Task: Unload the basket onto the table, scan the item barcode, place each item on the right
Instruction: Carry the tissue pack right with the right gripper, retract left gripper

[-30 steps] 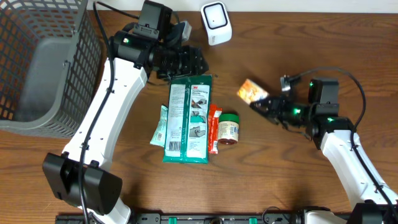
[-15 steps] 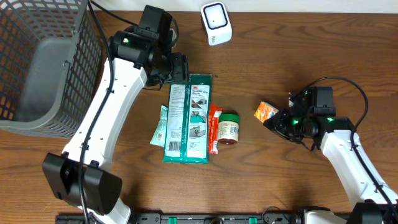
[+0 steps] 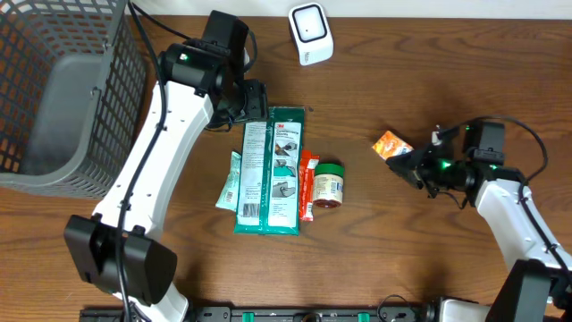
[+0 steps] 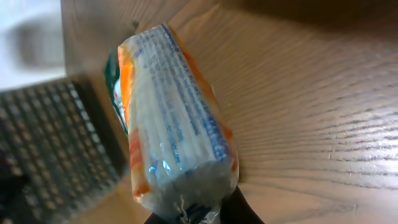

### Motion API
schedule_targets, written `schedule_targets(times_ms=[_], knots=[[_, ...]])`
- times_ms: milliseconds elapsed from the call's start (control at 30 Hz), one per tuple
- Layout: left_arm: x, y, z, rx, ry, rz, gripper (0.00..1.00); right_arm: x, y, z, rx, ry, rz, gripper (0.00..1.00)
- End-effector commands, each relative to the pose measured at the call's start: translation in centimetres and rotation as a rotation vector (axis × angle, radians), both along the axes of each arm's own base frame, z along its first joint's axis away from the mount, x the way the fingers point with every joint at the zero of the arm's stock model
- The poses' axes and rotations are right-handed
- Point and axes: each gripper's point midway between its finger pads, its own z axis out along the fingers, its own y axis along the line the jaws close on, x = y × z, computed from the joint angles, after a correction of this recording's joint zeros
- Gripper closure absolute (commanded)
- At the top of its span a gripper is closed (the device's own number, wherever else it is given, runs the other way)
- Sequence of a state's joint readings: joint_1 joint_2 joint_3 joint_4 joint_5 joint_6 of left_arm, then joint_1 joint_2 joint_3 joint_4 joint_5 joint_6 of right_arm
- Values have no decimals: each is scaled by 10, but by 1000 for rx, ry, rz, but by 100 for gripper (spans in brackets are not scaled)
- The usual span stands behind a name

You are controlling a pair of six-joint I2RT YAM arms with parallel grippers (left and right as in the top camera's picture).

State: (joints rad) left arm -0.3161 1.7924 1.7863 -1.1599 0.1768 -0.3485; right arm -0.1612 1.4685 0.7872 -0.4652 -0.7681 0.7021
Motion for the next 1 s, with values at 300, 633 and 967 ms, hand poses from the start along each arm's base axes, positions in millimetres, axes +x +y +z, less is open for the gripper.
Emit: schedule_targets(times_ms=[300, 633, 967], knots=[[-1, 2, -14, 16, 36, 32, 31, 6, 10, -22, 132, 125, -52, 99], [-3, -5, -31, 16, 47, 27, 31, 13, 29, -32, 349, 211, -68, 99], [0, -7, -32, 8, 38, 37, 31, 13, 34, -30, 505, 441, -213, 99]])
